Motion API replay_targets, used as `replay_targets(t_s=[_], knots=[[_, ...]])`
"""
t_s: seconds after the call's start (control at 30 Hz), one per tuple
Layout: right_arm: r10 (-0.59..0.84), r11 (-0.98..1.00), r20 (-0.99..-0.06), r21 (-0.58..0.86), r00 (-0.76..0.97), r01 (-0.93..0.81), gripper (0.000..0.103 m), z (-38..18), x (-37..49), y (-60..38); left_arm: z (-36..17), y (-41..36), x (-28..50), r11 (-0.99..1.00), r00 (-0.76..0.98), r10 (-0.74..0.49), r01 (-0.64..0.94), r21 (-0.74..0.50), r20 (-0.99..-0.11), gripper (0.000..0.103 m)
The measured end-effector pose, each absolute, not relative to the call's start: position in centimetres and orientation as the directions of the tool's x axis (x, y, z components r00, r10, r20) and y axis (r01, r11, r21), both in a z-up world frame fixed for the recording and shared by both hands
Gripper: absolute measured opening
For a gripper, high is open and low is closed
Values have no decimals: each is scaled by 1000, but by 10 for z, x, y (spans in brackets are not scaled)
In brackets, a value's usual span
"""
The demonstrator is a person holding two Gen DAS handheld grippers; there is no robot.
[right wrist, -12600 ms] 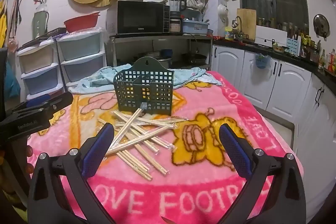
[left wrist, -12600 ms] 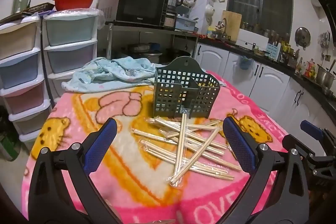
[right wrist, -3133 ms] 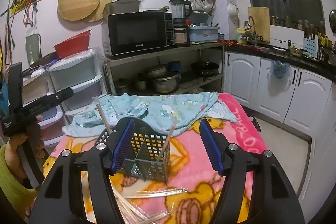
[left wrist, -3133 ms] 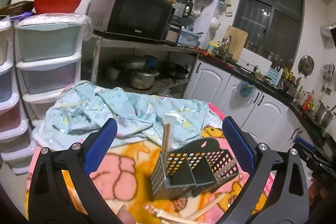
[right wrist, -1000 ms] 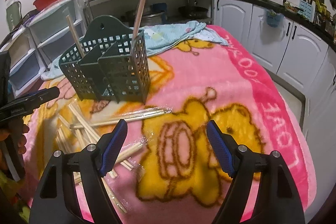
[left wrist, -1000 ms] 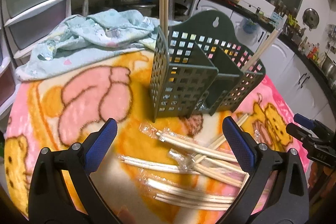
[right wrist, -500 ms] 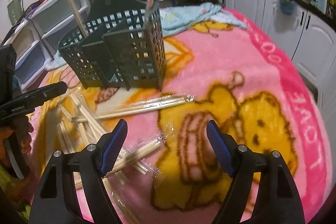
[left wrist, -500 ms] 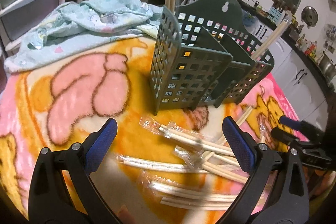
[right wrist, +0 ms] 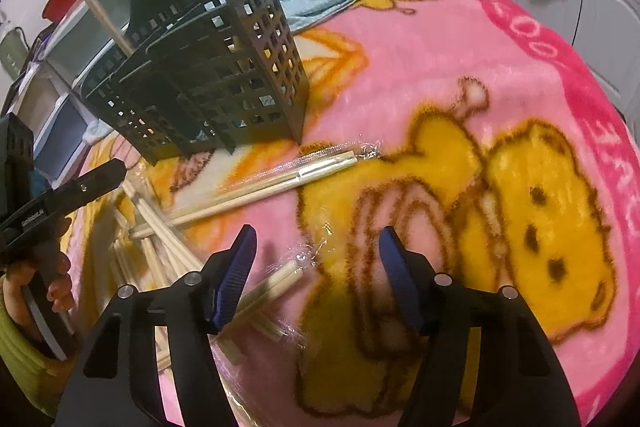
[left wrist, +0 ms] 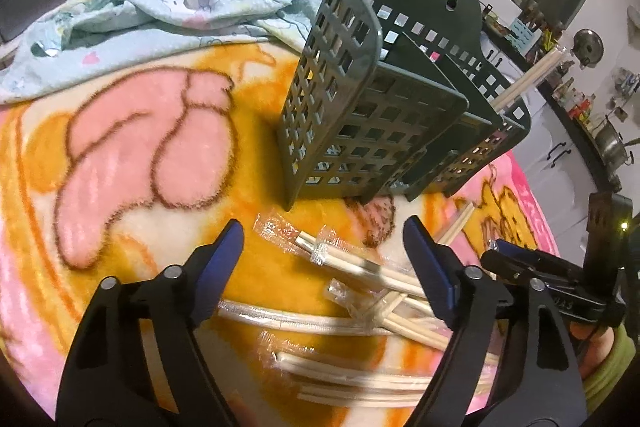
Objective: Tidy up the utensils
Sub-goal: 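Close the left tool on a wrapped chopstick while the right tool closes on another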
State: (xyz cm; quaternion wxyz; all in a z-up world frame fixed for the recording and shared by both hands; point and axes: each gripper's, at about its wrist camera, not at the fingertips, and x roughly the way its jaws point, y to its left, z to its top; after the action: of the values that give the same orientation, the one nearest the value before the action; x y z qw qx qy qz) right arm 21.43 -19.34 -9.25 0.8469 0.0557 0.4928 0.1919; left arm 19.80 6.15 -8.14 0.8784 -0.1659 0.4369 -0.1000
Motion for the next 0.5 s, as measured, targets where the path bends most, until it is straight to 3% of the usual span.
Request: replay_targets(t_s=[0.33,0.5], knots=[[399,914,-809,309,432,-264,46,-94,217,-195,-85,54,202,913,571,-358,51,-404,-739,47],[404,912,-807,319,431,-257,44,-94,217,-196,-88,51,203,917,560,-352,46,-397,-750,45]])
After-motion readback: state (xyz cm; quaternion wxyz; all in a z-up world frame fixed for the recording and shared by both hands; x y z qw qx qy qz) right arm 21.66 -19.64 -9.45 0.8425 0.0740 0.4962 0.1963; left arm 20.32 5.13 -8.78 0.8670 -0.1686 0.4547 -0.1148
